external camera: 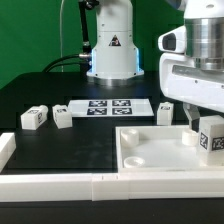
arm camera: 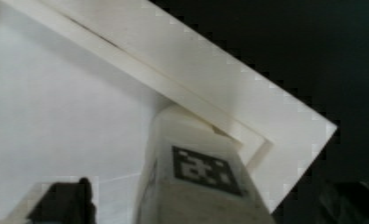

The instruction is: Assemble one leg

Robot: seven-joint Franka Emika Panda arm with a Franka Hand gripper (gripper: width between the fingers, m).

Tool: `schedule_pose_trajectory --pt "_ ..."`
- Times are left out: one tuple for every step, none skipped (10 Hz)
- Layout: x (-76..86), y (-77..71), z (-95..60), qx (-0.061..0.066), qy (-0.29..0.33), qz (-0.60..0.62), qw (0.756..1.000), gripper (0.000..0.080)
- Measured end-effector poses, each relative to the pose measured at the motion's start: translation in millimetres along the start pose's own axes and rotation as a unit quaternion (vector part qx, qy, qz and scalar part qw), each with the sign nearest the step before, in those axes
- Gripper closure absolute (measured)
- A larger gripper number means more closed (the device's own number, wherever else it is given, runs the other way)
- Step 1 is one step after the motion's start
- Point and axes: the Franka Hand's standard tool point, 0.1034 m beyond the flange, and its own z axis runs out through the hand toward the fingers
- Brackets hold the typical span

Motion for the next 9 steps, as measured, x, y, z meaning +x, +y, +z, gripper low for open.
schedule_pose_trajectory --pt "0.4 0.7 0.4 -0.001 -0.002 -0.099 0.995 0.0159" --pt "2.7 2.2 1.1 -0.002 -0.004 -0.166 0.986 0.0151" --pt "5.1 3.6 1.6 -0.004 -0.003 -0.215 0.977 0.0151" --pt "8.5 6.0 2.0 -0.006 -0.002 -0.277 0.961 0.0150" --pt "11.2 8.0 2.4 -0.007 -0.002 -0.316 0.949 0.0150" --pt "11.2 8.1 2.3 -0.008 -0.001 -0.347 0.938 0.0150" --pt "10.7 7.4 1.6 -0.015 0.002 -0.417 0.909 0.0150" --pt "10.7 5.8 -0.2 -0.019 0.008 -0.469 0.883 0.0150" --pt "11.4 6.2 -0.1 -0.020 0.008 -0.480 0.877 0.0150"
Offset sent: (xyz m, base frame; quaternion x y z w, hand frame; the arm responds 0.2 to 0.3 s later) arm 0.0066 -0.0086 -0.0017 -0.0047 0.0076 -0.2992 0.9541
